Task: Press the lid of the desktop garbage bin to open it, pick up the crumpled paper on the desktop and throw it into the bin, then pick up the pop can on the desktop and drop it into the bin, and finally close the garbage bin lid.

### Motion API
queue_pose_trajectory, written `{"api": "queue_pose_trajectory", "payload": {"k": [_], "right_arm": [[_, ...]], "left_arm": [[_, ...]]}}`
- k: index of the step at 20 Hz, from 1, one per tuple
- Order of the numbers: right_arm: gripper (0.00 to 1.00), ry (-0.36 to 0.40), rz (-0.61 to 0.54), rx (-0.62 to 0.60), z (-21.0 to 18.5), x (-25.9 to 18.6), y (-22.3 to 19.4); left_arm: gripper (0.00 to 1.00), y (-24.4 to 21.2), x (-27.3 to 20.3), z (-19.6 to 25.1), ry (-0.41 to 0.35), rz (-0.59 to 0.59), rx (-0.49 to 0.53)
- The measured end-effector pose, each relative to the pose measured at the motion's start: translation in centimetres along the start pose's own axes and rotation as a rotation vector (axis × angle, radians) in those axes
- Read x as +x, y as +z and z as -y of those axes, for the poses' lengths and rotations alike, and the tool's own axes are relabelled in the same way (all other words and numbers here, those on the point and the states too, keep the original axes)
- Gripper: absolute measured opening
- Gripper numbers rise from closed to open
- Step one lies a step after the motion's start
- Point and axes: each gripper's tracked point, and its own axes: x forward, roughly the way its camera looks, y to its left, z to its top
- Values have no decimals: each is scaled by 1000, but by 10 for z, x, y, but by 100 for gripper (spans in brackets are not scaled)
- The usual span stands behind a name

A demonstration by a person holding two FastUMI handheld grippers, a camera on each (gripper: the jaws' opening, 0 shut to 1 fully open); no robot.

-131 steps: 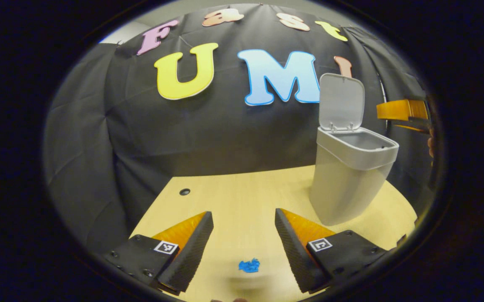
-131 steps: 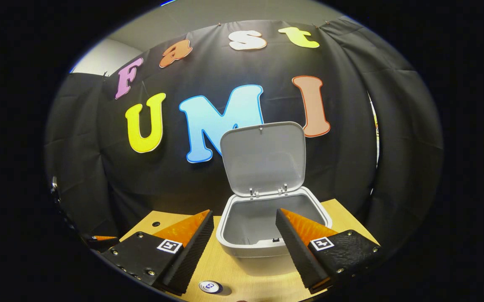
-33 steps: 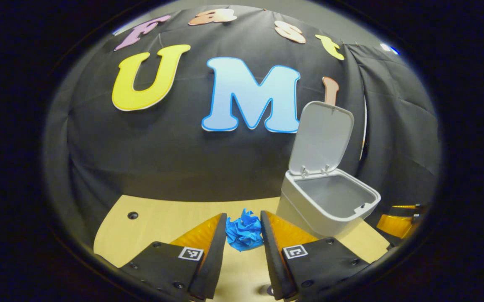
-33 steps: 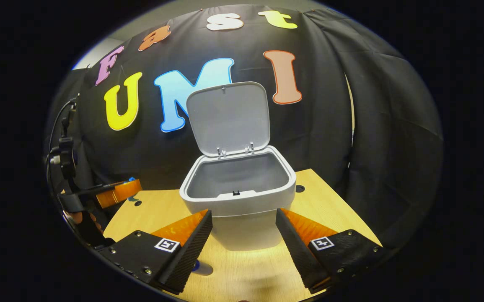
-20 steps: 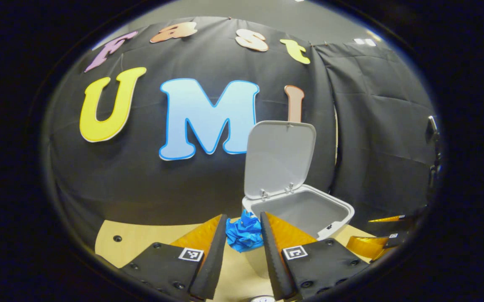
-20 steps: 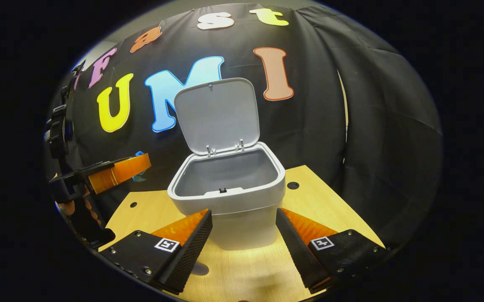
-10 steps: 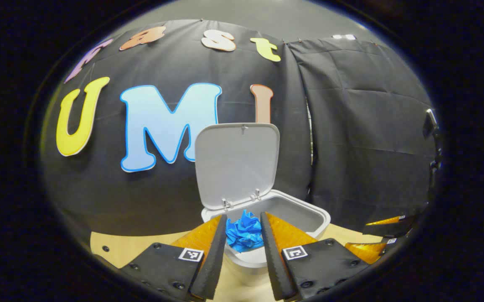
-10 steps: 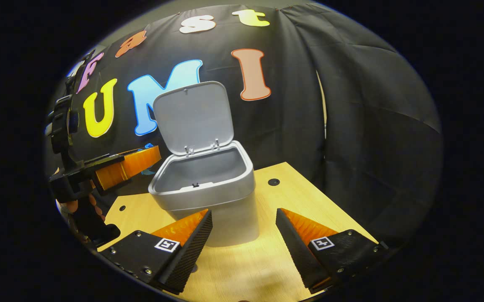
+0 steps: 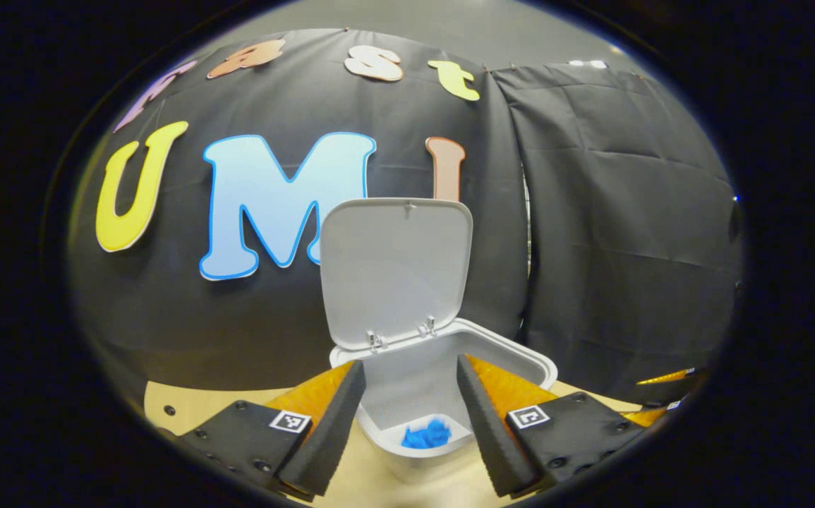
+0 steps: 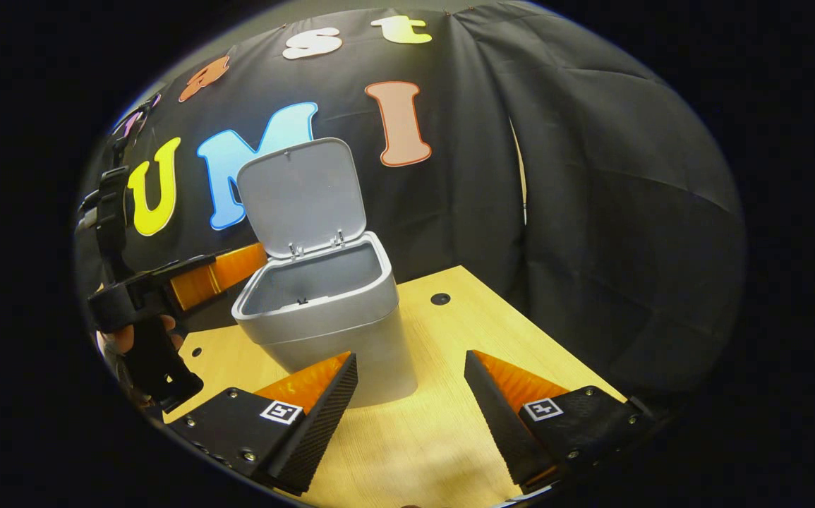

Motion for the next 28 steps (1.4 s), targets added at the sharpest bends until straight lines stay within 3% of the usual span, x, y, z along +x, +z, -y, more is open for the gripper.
{"api": "queue_pose_trajectory", "payload": {"k": [10,15,28], "right_arm": [[98,84,-29,-28,-32,3,-11],[98,164,-62,-72,-64,5,-24],[98,391,-159,-219,-151,-5,-64]], "left_arm": [[93,3,-27,-47,108,8,-7],[89,-1,-51,-92,206,7,-39],[93,-20,-111,-164,384,3,-111]]}}
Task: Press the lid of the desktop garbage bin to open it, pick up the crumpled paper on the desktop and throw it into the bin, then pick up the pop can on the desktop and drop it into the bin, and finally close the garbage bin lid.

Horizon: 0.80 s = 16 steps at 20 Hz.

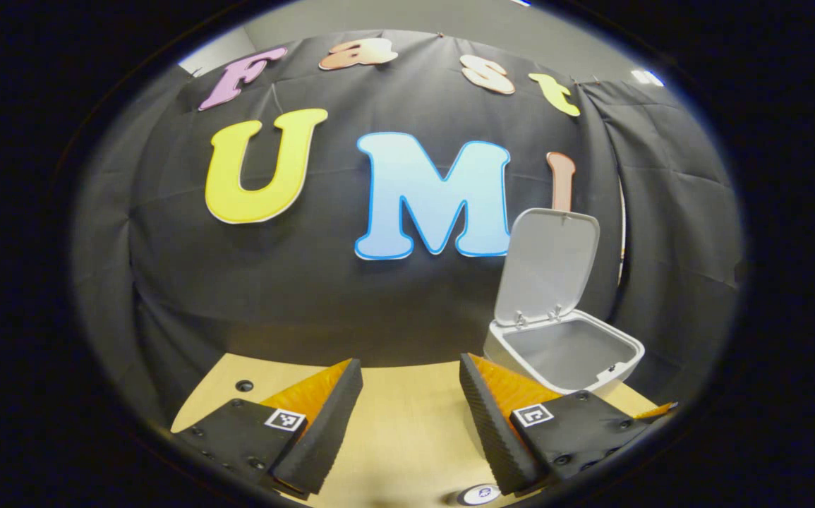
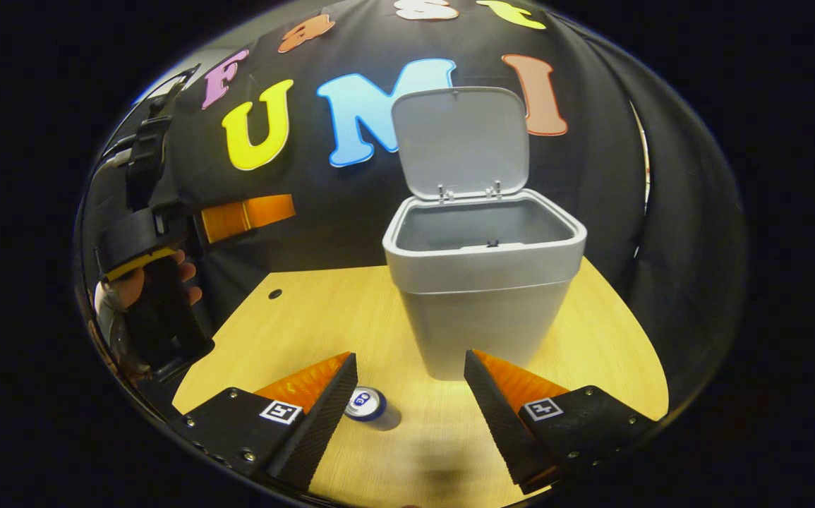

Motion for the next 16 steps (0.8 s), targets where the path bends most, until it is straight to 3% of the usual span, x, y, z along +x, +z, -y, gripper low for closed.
{"api": "queue_pose_trajectory", "payload": {"k": [16], "right_arm": [[98,126,-190,-82,-49,21,-52]], "left_arm": [[93,-8,-10,-29,48,-18,-25]]}}
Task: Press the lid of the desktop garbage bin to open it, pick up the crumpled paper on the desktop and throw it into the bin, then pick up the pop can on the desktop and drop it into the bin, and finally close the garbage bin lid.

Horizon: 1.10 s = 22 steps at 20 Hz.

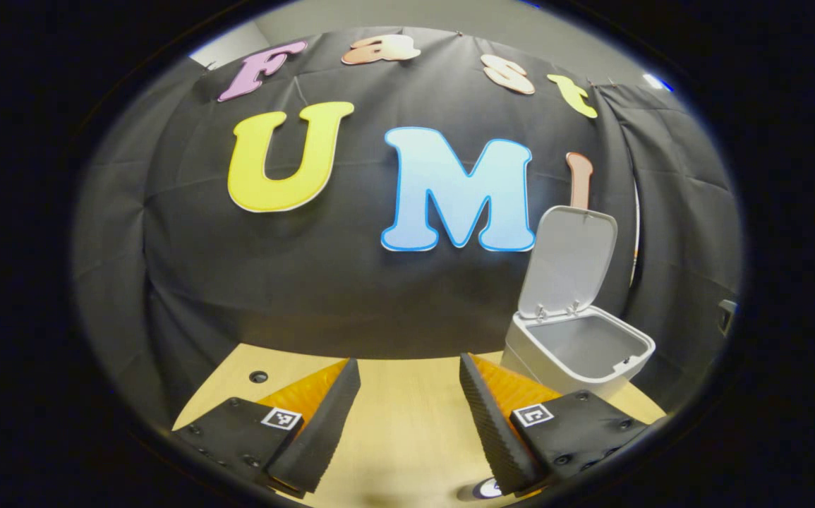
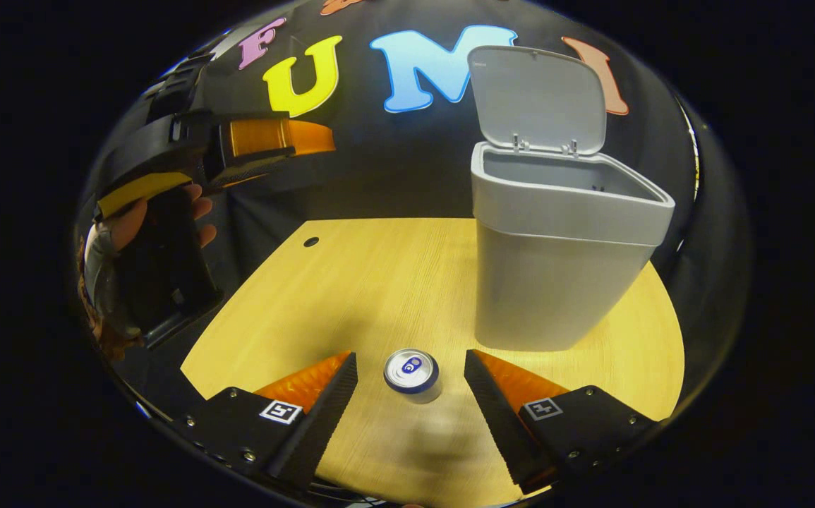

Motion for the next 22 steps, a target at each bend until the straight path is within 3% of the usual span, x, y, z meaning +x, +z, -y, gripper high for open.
{"api": "queue_pose_trajectory", "payload": {"k": [8,22], "right_arm": [[98,35,-94,-33,-13,21,-19],[98,17,-186,-152,-8,75,-42]], "left_arm": [[93,-3,-2,-21,44,-8,1],[93,-10,2,-40,91,-29,4]]}}
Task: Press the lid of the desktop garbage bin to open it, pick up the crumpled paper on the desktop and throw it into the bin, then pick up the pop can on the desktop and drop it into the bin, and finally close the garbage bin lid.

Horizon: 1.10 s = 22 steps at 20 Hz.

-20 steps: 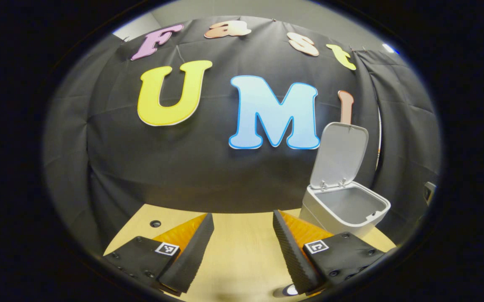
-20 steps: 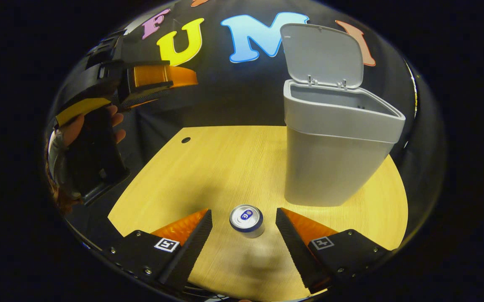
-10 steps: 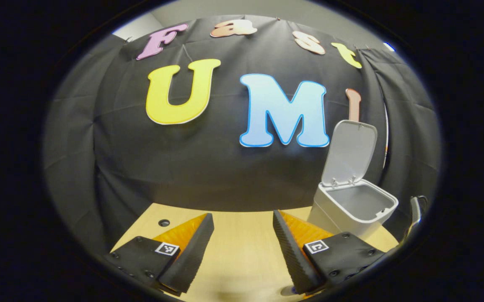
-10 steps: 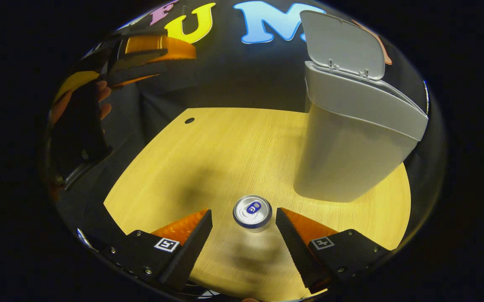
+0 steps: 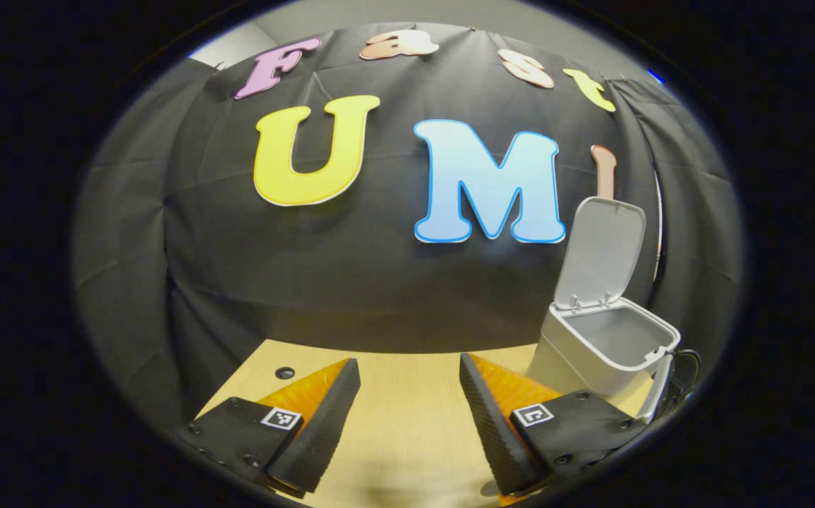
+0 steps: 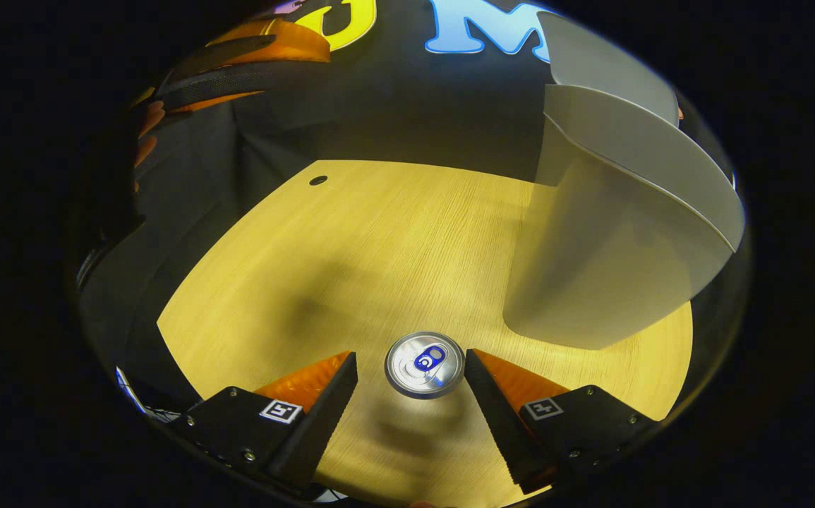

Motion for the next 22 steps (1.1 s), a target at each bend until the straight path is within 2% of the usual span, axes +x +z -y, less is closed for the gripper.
{"api": "queue_pose_trajectory", "payload": {"k": [7,8,12,22], "right_arm": [[98,-18,-12,-53,1,18,-1],[84,-19,-10,-57,1,20,-1],[84,-25,10,-79,0,16,3],[84,-46,160,-104,-2,-16,47]], "left_arm": [[93,-5,-1,-6,8,-14,-14],[93,-6,-1,-6,9,-15,-15],[93,-8,-2,-9,14,-21,-22],[93,-10,-3,-8,10,-24,-18]]}}
